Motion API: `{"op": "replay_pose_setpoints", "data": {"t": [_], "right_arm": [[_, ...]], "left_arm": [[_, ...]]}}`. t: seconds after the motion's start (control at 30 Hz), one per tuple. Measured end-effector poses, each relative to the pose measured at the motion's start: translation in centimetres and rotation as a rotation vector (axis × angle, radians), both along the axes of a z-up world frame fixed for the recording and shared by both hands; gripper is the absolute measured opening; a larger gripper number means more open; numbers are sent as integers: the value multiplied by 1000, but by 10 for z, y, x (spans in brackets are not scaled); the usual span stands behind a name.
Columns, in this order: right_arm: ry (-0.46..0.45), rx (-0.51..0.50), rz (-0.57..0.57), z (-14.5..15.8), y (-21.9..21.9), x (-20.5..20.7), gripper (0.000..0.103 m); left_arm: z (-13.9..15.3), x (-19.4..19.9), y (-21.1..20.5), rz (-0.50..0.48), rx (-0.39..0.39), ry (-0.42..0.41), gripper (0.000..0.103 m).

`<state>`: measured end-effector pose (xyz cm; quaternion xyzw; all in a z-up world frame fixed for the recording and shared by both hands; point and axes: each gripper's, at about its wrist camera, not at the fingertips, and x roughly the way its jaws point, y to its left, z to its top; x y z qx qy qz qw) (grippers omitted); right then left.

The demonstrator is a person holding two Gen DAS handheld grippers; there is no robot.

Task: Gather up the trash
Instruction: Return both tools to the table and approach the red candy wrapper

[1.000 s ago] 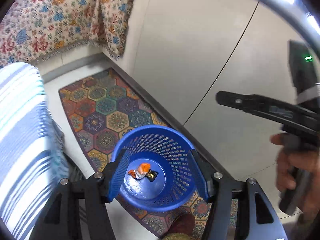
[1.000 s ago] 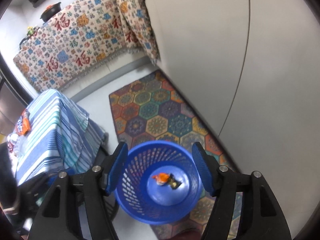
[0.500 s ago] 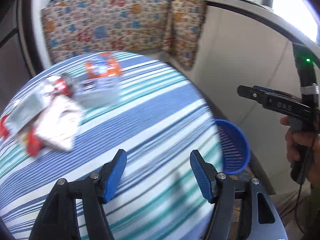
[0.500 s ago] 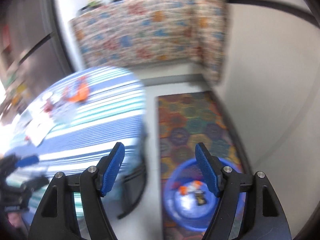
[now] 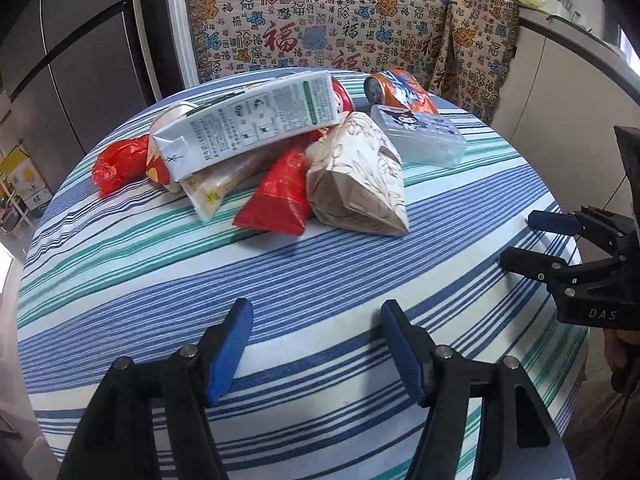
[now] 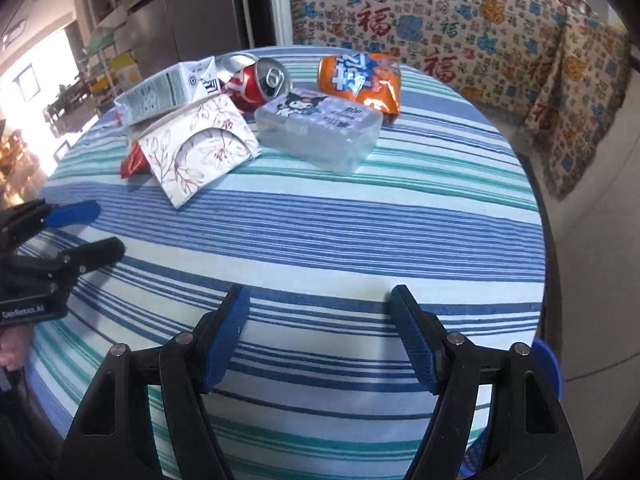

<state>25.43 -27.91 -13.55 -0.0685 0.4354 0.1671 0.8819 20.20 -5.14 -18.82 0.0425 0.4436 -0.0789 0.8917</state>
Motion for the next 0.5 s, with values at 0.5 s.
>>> {"op": "replay_pose_setpoints", "data": {"t": [0.5], "right_arm": [[-28, 7, -30, -7, 12, -1, 95]], "left_arm": [[16, 44, 32, -136, -47, -56, 72]]}}
